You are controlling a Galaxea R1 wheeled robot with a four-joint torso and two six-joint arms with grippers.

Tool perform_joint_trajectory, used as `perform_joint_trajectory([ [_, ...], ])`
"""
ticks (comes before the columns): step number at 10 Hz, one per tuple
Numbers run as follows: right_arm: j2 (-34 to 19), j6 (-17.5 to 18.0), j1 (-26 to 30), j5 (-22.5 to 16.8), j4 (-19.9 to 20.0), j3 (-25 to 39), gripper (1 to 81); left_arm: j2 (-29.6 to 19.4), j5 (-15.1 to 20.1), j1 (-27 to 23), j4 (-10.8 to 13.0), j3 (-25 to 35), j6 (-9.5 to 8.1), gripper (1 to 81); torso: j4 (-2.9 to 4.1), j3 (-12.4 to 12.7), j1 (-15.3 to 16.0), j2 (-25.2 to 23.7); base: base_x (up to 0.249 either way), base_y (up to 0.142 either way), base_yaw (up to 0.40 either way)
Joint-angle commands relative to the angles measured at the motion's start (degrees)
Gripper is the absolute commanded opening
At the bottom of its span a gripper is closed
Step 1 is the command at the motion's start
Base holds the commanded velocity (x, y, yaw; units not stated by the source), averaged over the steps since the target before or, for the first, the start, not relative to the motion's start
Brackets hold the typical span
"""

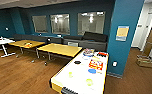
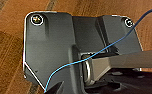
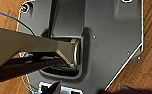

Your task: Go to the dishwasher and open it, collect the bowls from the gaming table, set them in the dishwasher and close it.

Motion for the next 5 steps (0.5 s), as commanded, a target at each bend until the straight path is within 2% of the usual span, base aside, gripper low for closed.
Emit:
perform_joint_trajectory([
  [1, 0.15, -0.16, 2.9, -2.92, 0.58, 0.18, 81.1, 0.03, 2.58, -2.86, -0.07, 0.16, 0.46, 81.1, 0.0, 0.0, 0.0, 0.0, 0.086, 0.099, 0.0],
  [5, 0.15, -0.16, 2.72, -2.92, 0.58, 0.1, 81.1, -0.05, 2.58, -2.86, 0.01, 0.16, 0.46, 81.1, 0.0, 0.0, 0.02, 0.0, 0.086, 0.099, 0.0],
])
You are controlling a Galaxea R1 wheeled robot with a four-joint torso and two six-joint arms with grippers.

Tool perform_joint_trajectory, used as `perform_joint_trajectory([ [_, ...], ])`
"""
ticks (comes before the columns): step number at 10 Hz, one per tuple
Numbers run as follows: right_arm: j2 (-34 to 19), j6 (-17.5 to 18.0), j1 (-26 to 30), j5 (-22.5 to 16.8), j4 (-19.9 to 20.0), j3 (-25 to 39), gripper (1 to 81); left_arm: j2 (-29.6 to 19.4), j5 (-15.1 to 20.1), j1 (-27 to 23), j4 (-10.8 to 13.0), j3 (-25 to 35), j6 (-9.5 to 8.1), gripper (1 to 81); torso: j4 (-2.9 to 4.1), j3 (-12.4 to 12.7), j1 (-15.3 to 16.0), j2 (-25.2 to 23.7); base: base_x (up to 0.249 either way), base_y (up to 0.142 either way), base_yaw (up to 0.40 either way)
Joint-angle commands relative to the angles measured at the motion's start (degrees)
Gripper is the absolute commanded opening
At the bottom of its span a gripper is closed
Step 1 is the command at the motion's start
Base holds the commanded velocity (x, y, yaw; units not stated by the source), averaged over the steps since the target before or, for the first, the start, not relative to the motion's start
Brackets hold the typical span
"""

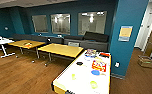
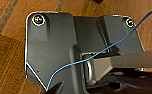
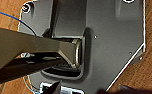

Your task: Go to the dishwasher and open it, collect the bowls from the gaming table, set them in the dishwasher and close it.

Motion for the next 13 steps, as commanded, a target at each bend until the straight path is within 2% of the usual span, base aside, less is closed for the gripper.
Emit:
perform_joint_trajectory([
  [1, -0.02, -0.16, 2.72, -2.93, 0.55, 0.1, 81.1, 0.08, 2.58, -2.83, -0.08, 0.18, 0.46, 81.1, 0.0, 0.0, 0.0, 0.0, 0.086, 0.099, 0.0],
  [13, -0.11, -0.16, 2.72, -2.93, 0.55, 0.1, 81.1, -0.01, 2.49, -2.75, -0.16, 0.18, 0.46, 81.1, 0.0, 0.0, 0.0, 0.0, 0.082, 0.099, 0.0],
])
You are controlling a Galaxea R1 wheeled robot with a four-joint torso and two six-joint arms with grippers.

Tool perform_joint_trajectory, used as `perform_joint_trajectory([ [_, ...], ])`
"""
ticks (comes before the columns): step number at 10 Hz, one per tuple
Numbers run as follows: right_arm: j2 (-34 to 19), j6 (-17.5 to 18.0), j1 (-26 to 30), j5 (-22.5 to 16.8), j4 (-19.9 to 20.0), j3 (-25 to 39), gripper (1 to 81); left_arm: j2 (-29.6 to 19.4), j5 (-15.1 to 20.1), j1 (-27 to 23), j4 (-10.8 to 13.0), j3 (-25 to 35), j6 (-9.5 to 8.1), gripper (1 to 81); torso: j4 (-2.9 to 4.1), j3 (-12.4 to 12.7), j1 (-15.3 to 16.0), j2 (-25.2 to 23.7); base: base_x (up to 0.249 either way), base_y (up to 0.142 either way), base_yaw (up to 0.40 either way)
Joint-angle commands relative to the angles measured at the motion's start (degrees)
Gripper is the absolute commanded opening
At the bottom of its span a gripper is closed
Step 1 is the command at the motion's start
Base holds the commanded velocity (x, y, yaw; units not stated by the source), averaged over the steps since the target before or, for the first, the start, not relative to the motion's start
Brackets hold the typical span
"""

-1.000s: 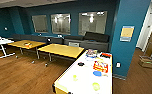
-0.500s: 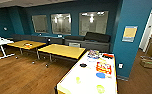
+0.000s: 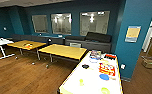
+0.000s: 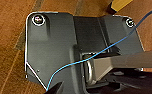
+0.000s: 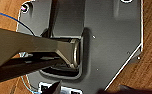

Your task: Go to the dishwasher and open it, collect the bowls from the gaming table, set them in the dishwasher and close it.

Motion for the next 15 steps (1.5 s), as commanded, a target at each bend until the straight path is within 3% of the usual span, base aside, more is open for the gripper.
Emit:
perform_joint_trajectory([
  [1, 0.03, -0.19, 2.72, -2.84, 0.58, 0.1, 81.1, 0.08, 2.52, -2.86, -0.15, 0.16, 0.46, 81.1, 0.0, 0.0, 0.0, 0.0, 0.078, 0.099, 0.0],
  [12, 0.03, -0.19, 2.72, -2.93, 0.58, 0.1, 81.1, 0.08, 2.52, -2.86, -0.06, 0.16, 0.46, 81.1, 0.0, 0.0, 0.02, 0.02, 0.079, 0.098, 0.0],
  [15, 0.03, -0.19, 2.72, -2.76, 0.58, 0.1, 81.1, -0.01, 2.52, -2.86, -0.15, 0.16, 0.46, 81.1, 0.0, 0.0, 0.02, 0.02, 0.08, 0.0, 0.0],
])
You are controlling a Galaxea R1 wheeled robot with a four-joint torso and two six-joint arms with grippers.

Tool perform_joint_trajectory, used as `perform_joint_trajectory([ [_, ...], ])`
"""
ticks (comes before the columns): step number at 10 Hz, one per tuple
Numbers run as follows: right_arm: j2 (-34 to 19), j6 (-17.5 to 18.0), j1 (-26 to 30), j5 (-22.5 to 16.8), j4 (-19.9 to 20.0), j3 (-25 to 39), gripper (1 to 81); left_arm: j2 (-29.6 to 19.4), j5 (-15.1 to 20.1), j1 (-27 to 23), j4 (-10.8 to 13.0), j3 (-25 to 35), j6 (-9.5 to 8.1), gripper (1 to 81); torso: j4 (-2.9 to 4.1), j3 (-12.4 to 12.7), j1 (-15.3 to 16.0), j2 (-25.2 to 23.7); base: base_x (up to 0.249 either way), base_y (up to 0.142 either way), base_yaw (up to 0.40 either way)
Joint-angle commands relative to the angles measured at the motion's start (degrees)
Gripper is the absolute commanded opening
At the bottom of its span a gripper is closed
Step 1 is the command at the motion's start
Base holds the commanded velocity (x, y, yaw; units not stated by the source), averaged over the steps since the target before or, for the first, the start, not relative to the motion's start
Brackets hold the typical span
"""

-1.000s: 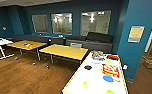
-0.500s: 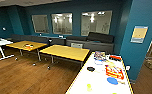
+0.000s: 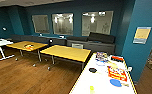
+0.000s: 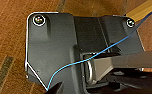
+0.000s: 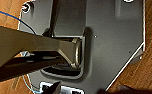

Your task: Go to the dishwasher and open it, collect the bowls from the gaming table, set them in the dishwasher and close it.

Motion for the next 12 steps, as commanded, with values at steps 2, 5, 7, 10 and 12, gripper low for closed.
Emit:
perform_joint_trajectory([
  [2, -0.11, -0.19, 2.89, -2.86, 0.55, 0.15, 81.1, 0.3, 2.48, -2.92, -0.24, 0.26, 0.38, 81.1, 0.0, 0.0, 0.02, 0.02, 0.0, 0.0, 0.0],
  [5, -0.11, -0.19, 2.89, -2.85, 0.55, 0.06, 81.1, 0.3, 2.75, -2.92, -0.24, 0.17, 0.38, 81.1, 0.0, 0.0, 0.0, 0.02, 0.0, 0.0, 0.0],
  [7, -0.11, -0.19, 2.89, -2.94, 0.55, 0.06, 81.1, 0.3, 2.75, -2.84, 0.37, 0.17, 0.46, 81.1, 0.0, 0.0, 0.0, 0.02, 0.0, 0.0, 0.0],
  [10, -0.11, -0.19, 2.89, -2.86, 0.64, 0.06, 81.1, 0.21, 2.75, -2.92, 0.64, 0.17, 0.46, 81.1, 0.0, 0.0, 0.0, 0.02, 0.0, 0.0, -0.035],
  [12, -0.11, -0.19, 2.8, -2.94, 0.64, 0.06, 81.1, 0.21, 2.75, -2.92, 0.64, 0.17, 0.46, 81.1, 0.0, 0.0, 0.0, 0.02, 0.0, 0.0, -0.173],
])
